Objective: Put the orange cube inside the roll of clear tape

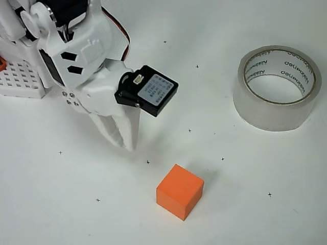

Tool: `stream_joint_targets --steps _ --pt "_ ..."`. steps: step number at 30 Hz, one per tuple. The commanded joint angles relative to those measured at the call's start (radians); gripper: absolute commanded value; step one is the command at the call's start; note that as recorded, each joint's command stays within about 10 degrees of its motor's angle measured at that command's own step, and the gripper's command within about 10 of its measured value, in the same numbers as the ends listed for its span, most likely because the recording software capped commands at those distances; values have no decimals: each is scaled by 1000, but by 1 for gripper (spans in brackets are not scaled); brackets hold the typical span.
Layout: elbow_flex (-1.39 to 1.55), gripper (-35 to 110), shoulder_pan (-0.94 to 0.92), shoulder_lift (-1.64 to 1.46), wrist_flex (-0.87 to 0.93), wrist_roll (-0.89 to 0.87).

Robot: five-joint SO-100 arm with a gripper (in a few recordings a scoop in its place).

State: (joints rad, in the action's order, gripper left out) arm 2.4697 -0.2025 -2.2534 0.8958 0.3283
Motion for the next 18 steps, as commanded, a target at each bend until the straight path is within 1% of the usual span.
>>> stream_joint_targets --steps 1,5,9,16,18 --pt "-173 15 -6 44 -21 9" --pt "-273 21 -9 41 -17 25" --pt "-367 23 -9 61 -17 34" --pt "-428 28 17 195 -21 34" --pt "-457 31 25 242 -21 32"
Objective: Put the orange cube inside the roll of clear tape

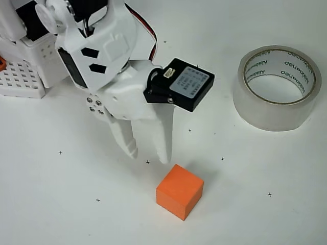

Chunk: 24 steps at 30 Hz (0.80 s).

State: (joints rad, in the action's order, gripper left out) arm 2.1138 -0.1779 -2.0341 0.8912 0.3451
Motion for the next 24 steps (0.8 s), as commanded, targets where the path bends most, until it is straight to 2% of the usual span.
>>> stream_joint_targets --steps 1,24 --pt "-120 31 3 48 -17 17" --pt "-370 38 34 356 -17 9"
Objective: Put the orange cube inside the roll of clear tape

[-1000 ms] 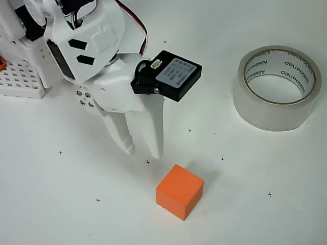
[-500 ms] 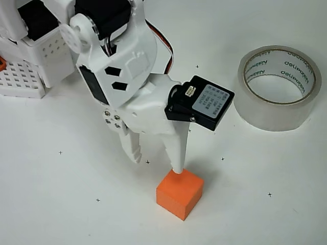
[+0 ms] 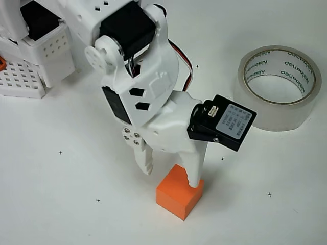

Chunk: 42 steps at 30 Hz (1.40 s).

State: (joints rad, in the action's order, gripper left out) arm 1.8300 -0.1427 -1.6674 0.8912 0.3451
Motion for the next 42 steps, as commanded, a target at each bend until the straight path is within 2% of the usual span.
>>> stream_joint_targets --steps 1,31,37,42 --pt "-92 38 -2 -2 -17 9" --pt "-190 39 28 190 -12 49" --pt "-193 22 26 186 -12 55" --pt "-190 17 26 186 -12 57"
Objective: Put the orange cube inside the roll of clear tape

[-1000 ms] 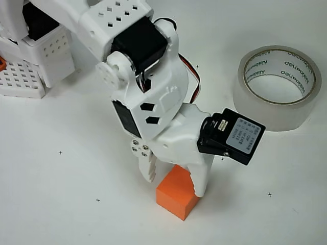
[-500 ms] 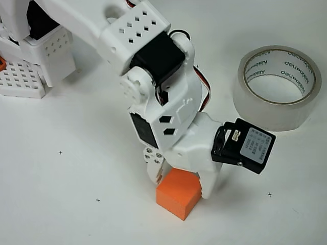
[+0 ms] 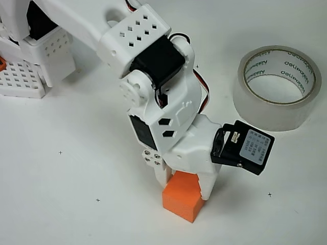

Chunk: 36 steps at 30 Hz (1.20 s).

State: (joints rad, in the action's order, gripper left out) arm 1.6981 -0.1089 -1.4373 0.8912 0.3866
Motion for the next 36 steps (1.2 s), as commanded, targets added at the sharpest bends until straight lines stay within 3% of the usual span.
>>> stream_joint_targets --steps 1,6,15,21,36 --pt "-58 16 -8 -44 -12 15" --pt "-58 16 -2 -89 -11 17" --pt "-98 16 12 -228 167 18" --pt "-163 16 83 -295 273 14" --pt "-270 16 319 -367 348 -40"
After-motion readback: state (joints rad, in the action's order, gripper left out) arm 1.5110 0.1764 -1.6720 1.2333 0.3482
